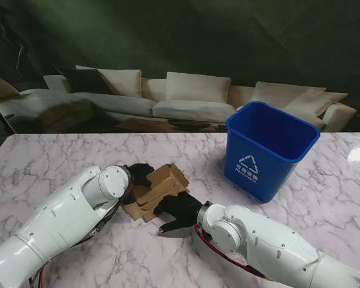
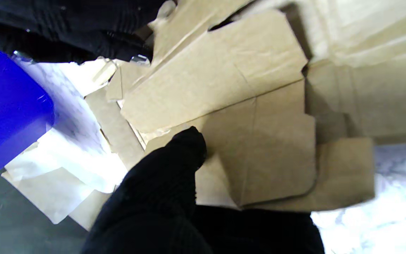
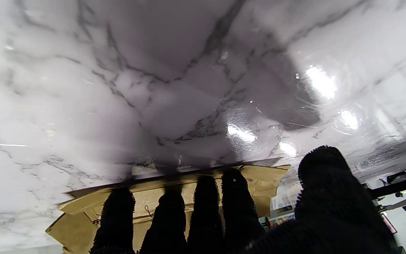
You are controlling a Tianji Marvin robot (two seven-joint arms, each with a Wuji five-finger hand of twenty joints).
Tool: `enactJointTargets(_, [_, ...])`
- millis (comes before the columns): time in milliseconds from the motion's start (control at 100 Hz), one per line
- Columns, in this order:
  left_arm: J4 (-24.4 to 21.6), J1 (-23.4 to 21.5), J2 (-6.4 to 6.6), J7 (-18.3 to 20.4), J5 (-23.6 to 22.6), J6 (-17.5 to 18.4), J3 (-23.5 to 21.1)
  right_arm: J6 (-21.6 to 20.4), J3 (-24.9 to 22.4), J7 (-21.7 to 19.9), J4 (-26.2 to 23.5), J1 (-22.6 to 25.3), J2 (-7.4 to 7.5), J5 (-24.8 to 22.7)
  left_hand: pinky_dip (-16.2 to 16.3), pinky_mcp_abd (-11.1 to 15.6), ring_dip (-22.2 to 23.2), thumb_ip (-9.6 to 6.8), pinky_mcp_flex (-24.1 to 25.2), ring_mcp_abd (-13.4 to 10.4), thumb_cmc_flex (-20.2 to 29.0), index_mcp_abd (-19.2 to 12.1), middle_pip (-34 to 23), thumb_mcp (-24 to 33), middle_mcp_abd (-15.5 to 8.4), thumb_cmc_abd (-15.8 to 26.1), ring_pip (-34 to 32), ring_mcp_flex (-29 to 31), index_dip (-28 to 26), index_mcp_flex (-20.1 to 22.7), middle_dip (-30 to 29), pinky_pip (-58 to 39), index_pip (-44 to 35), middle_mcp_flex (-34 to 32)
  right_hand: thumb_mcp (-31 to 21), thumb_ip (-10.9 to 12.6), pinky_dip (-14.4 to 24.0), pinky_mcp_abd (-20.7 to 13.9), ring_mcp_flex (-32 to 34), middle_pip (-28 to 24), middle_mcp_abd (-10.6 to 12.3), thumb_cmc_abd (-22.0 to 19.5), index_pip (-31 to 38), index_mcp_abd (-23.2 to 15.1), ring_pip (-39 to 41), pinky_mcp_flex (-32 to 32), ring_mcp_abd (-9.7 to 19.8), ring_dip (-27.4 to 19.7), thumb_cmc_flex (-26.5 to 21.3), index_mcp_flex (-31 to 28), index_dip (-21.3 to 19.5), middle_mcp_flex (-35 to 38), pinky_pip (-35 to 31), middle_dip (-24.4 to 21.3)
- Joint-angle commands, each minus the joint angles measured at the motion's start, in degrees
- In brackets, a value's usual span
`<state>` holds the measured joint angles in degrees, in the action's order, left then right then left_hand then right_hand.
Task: Fold the flattened cardboard along its creases and drop it into the bin
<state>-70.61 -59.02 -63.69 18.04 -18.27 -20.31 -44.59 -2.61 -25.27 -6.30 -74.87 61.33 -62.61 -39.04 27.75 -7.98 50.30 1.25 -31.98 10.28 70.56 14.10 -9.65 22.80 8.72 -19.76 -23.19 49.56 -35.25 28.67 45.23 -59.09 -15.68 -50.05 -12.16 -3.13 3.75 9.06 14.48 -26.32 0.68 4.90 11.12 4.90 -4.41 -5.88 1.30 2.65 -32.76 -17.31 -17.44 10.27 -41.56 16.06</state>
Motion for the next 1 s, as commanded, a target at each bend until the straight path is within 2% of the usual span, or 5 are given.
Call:
enactJointTargets(0, [-1.74,-2.03,-0.29,0.69,-0.55,0.25,0.08,0.70,1.01,-2.09,3.12,2.77,0.55,-0.76,2.34,3.35,1.05,1.64,-2.45,0.79,3.41,-4.41,-2.63,2.43,-5.74,-3.15,-3.26,2.61,-3.25,5.58,1.02,-5.42,-6.90,-6.75,1.41,1.29,1.08,3.31,2.72,1.51,-8.59,-1.35,5.91,2.67,5.51,1.23,-5.95,3.48,-0.18,-2.68,-1.63,4.14,-3.34,-2.20])
enactJointTargets(250, [-7.92,-6.62,0.59,-0.85,-4.01,2.61,-6.23,-0.02,-4.53,-1.64,-0.77,6.46,1.18,-2.54,2.55,2.96,0.49,1.48,-4.04,1.28,3.41,-6.42,-3.50,2.40,-6.40,-3.64,-4.08,4.09,-5.74,9.63,0.72,-6.79,-10.98,-8.62,1.54,1.35,1.96,3.89,3.24,1.00,-8.64,-1.33,6.27,2.82,5.92,2.66,-6.24,3.61,-0.31,-2.98,-1.79,4.53,-5.09,-1.98])
enactJointTargets(640, [-14.21,-11.76,0.87,-3.75,-6.64,6.55,-14.26,-2.20,-17.81,-0.19,-10.59,16.25,1.48,-3.28,2.44,2.81,0.33,1.45,-4.19,1.46,3.41,-6.55,-4.06,2.47,-6.45,-3.49,-4.96,4.15,-5.10,9.80,1.22,-7.50,-12.33,-8.77,1.44,1.45,4.54,4.98,6.16,-0.37,-8.45,-0.83,7.45,2.57,8.70,5.23,-7.45,5.21,-0.58,-4.47,-2.22,7.07,-9.31,-1.41])
enactJointTargets(780, [-17.54,-14.93,0.84,-5.45,-7.11,8.56,-18.10,-2.24,-21.64,1.79,-13.41,19.71,0.99,-2.04,2.40,2.60,0.22,1.47,-3.97,1.50,3.41,-6.26,-3.99,2.54,-6.15,-3.32,-5.09,3.86,-4.79,9.46,1.27,-7.60,-12.44,-8.53,1.31,1.45,7.73,5.91,9.94,-2.83,-8.66,-0.47,9.76,2.22,12.91,8.08,-7.88,7.89,-0.32,-7.21,-2.96,10.54,-13.79,-0.19])
enactJointTargets(990, [-23.55,-19.70,1.12,-6.66,-8.62,12.73,-23.07,5.58,-24.43,-0.47,-18.03,23.00,0.75,1.86,2.28,2.31,0.16,1.57,-3.15,1.40,3.41,-6.22,-4.22,2.75,-5.64,-2.60,-5.12,3.04,-4.46,8.92,1.98,-7.30,-12.31,-7.49,2.07,0.70,11.69,7.41,16.74,-4.62,-9.14,-0.82,19.78,0.33,17.81,13.59,-9.15,11.06,6.90,-16.32,-10.58,18.90,-17.45,0.84])
